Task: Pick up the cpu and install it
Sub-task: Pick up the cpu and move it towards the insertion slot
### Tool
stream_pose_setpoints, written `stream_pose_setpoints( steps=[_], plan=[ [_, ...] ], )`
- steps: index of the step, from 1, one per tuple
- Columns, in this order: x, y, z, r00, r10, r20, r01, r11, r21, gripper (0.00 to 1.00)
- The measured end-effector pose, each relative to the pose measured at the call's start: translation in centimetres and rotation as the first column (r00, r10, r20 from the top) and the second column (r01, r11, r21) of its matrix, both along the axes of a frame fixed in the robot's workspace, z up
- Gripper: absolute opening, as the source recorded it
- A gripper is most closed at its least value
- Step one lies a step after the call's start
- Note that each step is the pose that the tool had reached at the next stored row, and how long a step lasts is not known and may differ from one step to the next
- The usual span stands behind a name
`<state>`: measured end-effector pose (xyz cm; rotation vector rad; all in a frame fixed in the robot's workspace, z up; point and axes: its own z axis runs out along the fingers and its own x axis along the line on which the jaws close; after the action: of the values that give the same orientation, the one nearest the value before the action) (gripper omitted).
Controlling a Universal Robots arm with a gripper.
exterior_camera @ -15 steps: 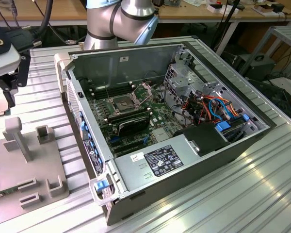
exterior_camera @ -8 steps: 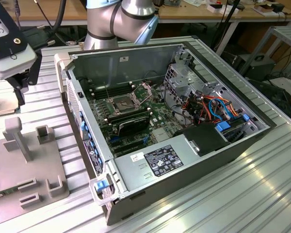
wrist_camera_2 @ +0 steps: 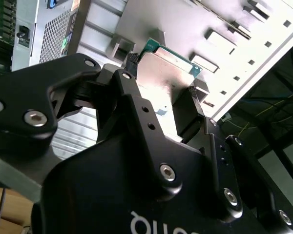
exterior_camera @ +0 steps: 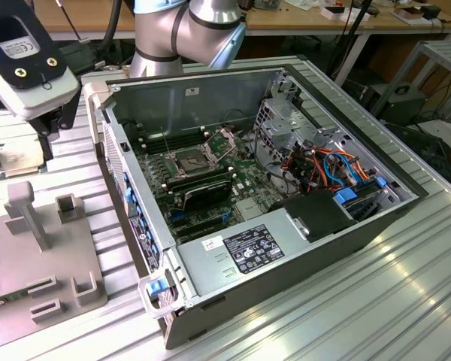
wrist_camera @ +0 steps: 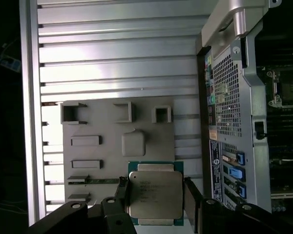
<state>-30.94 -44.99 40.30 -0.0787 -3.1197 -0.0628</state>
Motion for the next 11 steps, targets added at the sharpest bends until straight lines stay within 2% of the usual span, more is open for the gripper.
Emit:
stream_pose_setpoints(
  steps=[6,11],
  plan=[
    [1.46,0.00,0.00,1.0000,0.000,0.0000,0.000,1.0000,0.0000,0.54],
    [3.02,0.00,-0.01,1.0000,0.000,0.0000,0.000,1.0000,0.0000,0.54]
  ],
)
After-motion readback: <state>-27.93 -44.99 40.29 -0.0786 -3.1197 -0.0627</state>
